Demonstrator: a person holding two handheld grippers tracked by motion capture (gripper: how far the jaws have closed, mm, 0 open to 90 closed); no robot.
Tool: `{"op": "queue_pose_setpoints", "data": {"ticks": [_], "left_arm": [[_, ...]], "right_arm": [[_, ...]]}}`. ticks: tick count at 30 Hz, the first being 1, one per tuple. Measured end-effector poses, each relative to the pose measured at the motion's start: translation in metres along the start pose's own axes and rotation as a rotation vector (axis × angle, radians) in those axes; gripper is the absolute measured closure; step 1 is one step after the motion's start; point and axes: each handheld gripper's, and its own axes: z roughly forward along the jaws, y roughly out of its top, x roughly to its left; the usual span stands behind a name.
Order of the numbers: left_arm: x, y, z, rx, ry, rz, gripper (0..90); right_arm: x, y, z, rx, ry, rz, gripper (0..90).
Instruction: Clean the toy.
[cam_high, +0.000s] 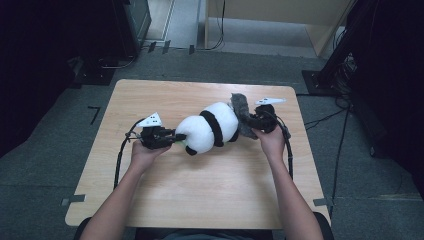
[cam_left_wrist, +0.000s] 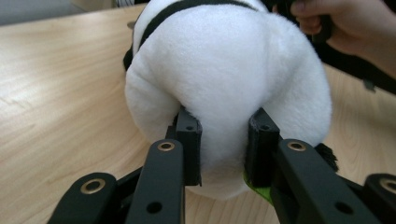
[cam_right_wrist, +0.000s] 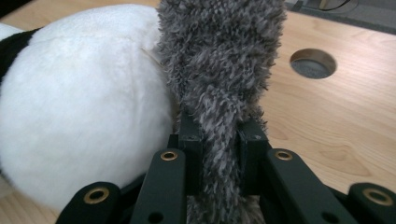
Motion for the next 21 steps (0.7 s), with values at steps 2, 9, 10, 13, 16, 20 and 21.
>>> {"op": "queue_pose_setpoints", "data": {"ticks": [2, 9, 10, 13, 16, 20, 21], "left_arm": [[-0.001, 0.002, -0.002, -0.021, 0.008, -0.012, 73.3], [-0.011, 0.009, -0.007, -0.103, 0.072, -0.03, 74.0], [-0.013, 0.011, -0.007, -0.112, 0.091, -0.034, 73.9], [-0.018, 0.012, -0.006, -0.127, 0.136, -0.039, 73.8], [-0.02, 0.011, -0.004, -0.126, 0.175, -0.061, 73.6], [-0.024, 0.008, 0.003, -0.115, 0.199, -0.105, 73.6], [-0.026, 0.007, 0.004, -0.109, 0.207, -0.104, 73.6]], "right_arm": [[-0.002, 0.002, -0.007, -0.016, 0.005, 0.013, 77.2], [0.018, 0.011, -0.025, -0.047, 0.043, -0.011, 77.3], [0.023, 0.013, -0.027, -0.051, 0.056, -0.019, 77.3], [0.043, 0.02, -0.032, -0.042, 0.102, -0.036, 77.3], [0.067, 0.026, -0.036, -0.052, 0.162, -0.081, 77.4], [0.095, 0.028, -0.034, -0.048, 0.231, -0.123, 77.3], [0.104, 0.028, -0.033, -0.044, 0.242, -0.138, 77.2]]}}
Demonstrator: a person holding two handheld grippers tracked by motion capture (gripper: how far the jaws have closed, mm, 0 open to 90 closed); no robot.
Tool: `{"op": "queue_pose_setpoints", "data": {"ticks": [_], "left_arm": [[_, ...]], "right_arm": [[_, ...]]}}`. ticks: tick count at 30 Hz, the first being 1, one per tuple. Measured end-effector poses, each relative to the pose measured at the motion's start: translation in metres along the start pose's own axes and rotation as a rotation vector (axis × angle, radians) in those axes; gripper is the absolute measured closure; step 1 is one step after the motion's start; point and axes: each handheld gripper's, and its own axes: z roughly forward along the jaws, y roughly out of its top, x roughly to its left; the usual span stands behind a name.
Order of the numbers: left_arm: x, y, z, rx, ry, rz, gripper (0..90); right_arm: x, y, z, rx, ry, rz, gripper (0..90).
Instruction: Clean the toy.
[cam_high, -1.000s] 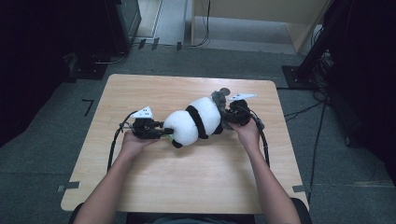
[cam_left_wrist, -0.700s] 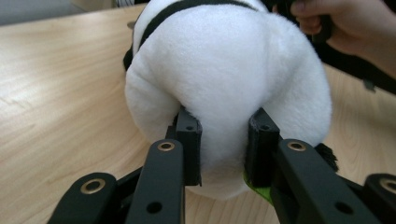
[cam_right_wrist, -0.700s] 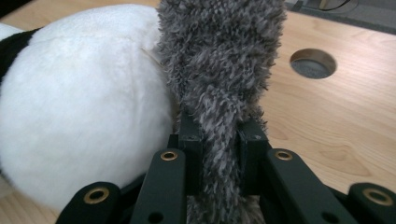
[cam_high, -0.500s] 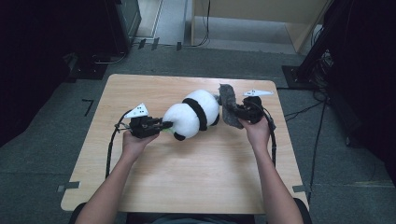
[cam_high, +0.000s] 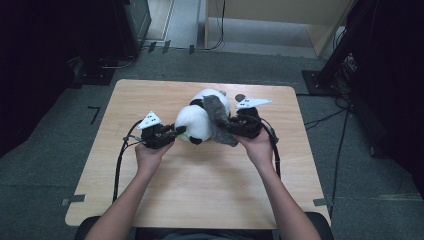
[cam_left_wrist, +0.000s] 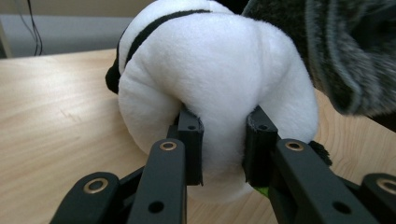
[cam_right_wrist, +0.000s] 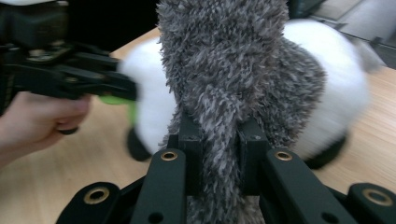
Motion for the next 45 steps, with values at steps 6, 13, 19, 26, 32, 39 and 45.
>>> {"op": "queue_pose_setpoints", "data": {"ticks": [6, 13, 19, 26, 32, 39, 45], "left_arm": [[-0.012, -0.001, 0.005, 0.001, -0.014, 0.009, 73.5], [-0.015, 0.001, 0.002, -0.025, 0.0, 0.0, 73.4], [-0.011, 0.002, 0.0, -0.035, 0.002, -0.03, 73.4], [-0.008, 0.004, -0.003, -0.05, 0.011, -0.062, 73.3], [-0.009, 0.005, -0.002, -0.053, 0.016, -0.078, 73.2], [-0.01, 0.009, -0.008, -0.086, -0.006, -0.063, 73.1], [-0.004, 0.007, -0.009, -0.083, -0.001, -0.071, 72.9]], "right_arm": [[0.024, 0.001, 0.016, 0.012, 0.031, -0.035, 77.1], [0.031, -0.006, 0.026, 0.0, 0.038, -0.026, 76.4], [0.044, -0.013, 0.036, 0.037, 0.043, -0.086, 76.9], [0.057, -0.026, 0.056, 0.113, 0.038, -0.155, 77.1], [0.056, -0.036, 0.068, 0.166, 0.04, -0.157, 77.5], [0.057, -0.051, 0.088, 0.278, 0.005, -0.183, 77.5], [0.047, -0.049, 0.083, 0.29, 0.004, -0.153, 77.4]]}}
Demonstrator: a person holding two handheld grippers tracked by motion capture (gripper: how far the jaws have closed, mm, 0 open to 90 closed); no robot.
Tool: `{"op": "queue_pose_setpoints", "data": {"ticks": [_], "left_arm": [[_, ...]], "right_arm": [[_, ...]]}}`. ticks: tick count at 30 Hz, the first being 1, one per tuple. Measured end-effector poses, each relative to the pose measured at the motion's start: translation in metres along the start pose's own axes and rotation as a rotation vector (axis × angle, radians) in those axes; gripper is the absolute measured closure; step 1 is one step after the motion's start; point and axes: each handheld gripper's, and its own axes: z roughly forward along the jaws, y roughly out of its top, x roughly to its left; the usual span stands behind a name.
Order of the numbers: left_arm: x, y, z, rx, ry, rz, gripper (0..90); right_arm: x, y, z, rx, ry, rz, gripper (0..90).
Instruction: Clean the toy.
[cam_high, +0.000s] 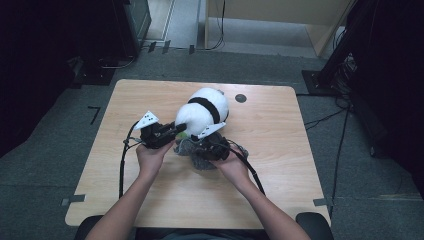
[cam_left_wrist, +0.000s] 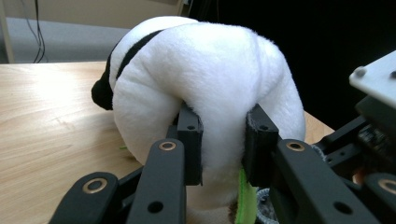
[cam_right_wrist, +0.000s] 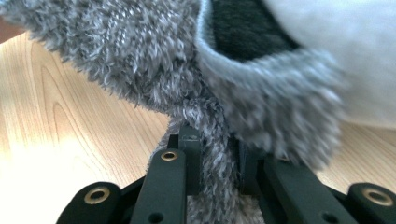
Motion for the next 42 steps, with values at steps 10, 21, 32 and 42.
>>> {"op": "queue_pose_setpoints", "data": {"ticks": [10, 21, 32, 42], "left_arm": [[0.002, -0.001, -0.001, -0.007, 0.009, 0.005, 72.6], [0.007, -0.001, -0.006, -0.014, 0.025, -0.003, 72.6], [-0.014, -0.005, 0.007, 0.018, -0.021, 0.039, 72.6], [-0.022, -0.006, 0.008, 0.011, -0.004, 0.048, 72.8]], "right_arm": [[-0.025, -0.004, -0.023, -0.033, 0.011, 0.059, 77.4], [-0.051, -0.007, -0.071, -0.161, -0.016, 0.14, 77.5], [-0.032, 0.009, -0.094, -0.289, -0.009, 0.132, 77.3], [-0.002, 0.017, -0.063, -0.233, 0.025, 0.056, 77.2]]}}
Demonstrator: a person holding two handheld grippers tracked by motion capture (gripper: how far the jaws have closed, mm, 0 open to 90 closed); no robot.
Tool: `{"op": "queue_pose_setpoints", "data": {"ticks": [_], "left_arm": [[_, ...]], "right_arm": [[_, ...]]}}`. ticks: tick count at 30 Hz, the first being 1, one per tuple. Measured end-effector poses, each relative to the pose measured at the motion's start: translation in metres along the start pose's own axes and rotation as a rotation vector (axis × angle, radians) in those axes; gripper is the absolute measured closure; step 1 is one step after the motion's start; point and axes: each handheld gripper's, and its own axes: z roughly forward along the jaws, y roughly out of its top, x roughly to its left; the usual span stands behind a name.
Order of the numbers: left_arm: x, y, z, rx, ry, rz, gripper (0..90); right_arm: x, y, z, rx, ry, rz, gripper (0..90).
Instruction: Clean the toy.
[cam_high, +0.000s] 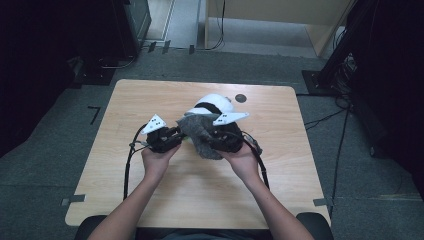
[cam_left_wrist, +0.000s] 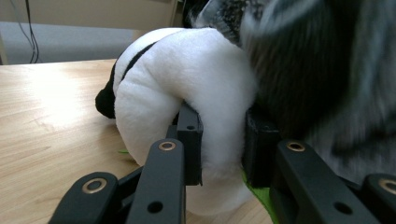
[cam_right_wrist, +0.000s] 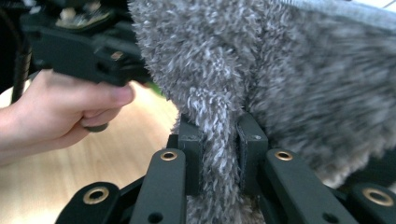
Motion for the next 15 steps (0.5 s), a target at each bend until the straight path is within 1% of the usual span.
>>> {"op": "queue_pose_setpoints", "data": {"ticks": [1, 4, 6, 8, 10, 12, 13, 15], "left_arm": [[0.0, 0.001, 0.0, 0.001, 0.003, 0.005, 72.8], [0.0, 0.003, -0.002, -0.003, 0.009, 0.009, 72.8], [0.001, 0.003, -0.004, -0.007, 0.014, 0.005, 72.8], [0.002, 0.004, -0.004, -0.008, 0.019, 0.004, 72.8], [0.003, 0.004, -0.005, -0.014, 0.021, -0.004, 72.8], [0.004, 0.005, -0.006, -0.02, 0.022, -0.007, 72.8], [0.005, 0.005, -0.007, -0.021, 0.025, -0.003, 72.8], [0.007, 0.006, -0.008, -0.031, 0.025, -0.013, 72.8]], "right_arm": [[0.003, -0.001, 0.004, 0.011, 0.007, -0.019, 77.3], [0.011, -0.004, 0.012, 0.026, -0.004, -0.063, 77.6], [0.012, -0.006, 0.015, 0.024, -0.01, -0.078, 77.8], [0.01, -0.008, 0.019, 0.031, 0.002, -0.072, 78.0], [0.009, -0.012, 0.025, 0.052, 0.013, -0.063, 78.1], [0.011, -0.016, 0.031, 0.078, 0.017, -0.071, 78.1], [0.01, -0.018, 0.033, 0.084, 0.02, -0.073, 78.2], [0.007, -0.021, 0.035, 0.086, 0.026, -0.074, 78.2]]}}
